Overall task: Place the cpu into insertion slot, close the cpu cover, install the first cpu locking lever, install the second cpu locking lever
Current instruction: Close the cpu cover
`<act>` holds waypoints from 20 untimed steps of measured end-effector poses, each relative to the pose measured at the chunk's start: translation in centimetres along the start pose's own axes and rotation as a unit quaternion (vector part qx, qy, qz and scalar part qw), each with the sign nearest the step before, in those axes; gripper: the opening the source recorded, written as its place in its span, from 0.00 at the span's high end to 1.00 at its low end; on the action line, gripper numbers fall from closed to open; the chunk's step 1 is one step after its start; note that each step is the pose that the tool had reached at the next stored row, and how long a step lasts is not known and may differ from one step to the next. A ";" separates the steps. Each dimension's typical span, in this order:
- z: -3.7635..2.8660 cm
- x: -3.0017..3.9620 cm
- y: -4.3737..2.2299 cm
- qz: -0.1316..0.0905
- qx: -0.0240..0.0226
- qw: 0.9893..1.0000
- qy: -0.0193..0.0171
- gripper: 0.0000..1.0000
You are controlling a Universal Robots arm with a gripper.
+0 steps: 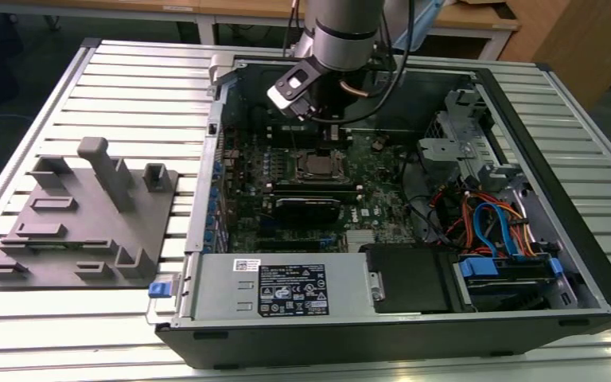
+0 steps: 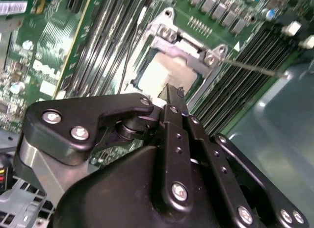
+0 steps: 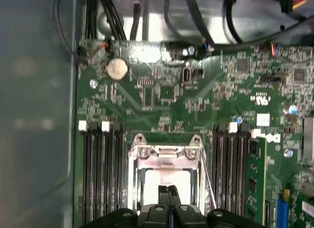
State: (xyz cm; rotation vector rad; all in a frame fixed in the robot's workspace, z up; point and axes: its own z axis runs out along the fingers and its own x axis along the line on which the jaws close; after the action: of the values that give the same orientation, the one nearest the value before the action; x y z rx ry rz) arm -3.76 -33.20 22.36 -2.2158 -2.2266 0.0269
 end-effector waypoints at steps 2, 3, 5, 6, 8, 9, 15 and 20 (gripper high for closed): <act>0.22 0.00 -0.31 0.000 0.000 1.000 0.000 0.90; 0.33 0.00 -0.48 0.000 0.000 1.000 0.000 0.90; 0.53 0.01 -0.84 0.000 0.000 1.000 0.000 0.90; 0.62 0.01 -1.01 0.000 0.000 1.000 0.000 0.90; 0.81 0.01 -1.33 0.000 0.000 1.000 0.000 0.90; 0.92 0.02 -1.46 0.000 0.000 1.000 0.000 0.90; 1.72 0.03 -1.98 0.000 0.000 1.000 0.000 0.90; 2.19 0.03 -2.16 0.000 0.000 1.000 0.000 0.90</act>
State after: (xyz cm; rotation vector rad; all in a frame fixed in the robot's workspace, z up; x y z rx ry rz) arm -5.95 -33.21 20.19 -2.2155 -2.2270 0.0272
